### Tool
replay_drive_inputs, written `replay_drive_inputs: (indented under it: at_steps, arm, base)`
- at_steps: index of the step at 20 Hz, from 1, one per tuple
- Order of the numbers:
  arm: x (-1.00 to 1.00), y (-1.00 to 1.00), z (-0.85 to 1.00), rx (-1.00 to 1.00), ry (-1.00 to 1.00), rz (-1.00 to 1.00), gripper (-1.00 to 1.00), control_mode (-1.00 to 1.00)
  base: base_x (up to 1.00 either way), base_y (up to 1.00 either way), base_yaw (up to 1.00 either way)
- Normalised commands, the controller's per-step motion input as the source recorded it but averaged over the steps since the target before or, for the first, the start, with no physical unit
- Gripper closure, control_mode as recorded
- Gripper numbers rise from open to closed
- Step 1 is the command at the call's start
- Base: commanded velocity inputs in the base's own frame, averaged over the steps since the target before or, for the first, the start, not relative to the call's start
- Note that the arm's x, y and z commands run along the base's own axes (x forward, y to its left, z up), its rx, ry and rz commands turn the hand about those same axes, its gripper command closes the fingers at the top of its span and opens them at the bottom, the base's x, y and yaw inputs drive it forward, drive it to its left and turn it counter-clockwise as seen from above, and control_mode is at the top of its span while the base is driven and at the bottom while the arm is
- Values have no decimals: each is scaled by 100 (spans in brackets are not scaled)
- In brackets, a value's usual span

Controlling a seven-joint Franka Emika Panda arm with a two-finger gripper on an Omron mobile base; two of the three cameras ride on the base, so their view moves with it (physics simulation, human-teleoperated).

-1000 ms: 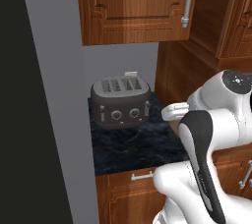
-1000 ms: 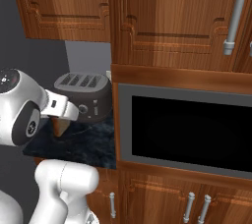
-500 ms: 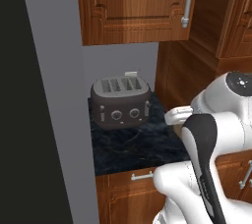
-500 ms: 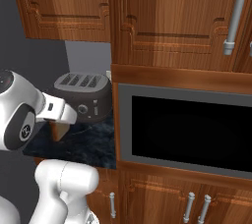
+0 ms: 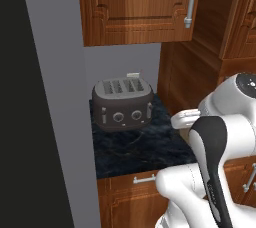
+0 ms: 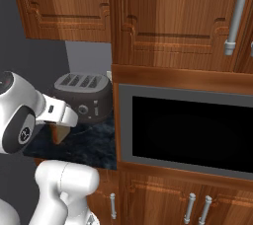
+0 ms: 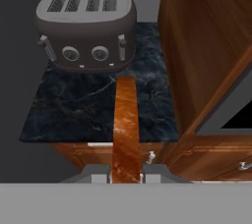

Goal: Start the toaster. Once the lever pops up, take the bread to the plate on the dining counter.

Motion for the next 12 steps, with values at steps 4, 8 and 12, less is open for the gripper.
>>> replay_drive_inputs:
  at_steps: [4,8,12]
  arm:
    - [0,0,0,0,0,0,100,100]
    - [0,0,0,0,0,0,100,100]
    - [0,0,0,0,0,0,100,100]
  base:
    - [-26,-7,0]
    - [-78,-18,0]
    - [-100,-18,-7]
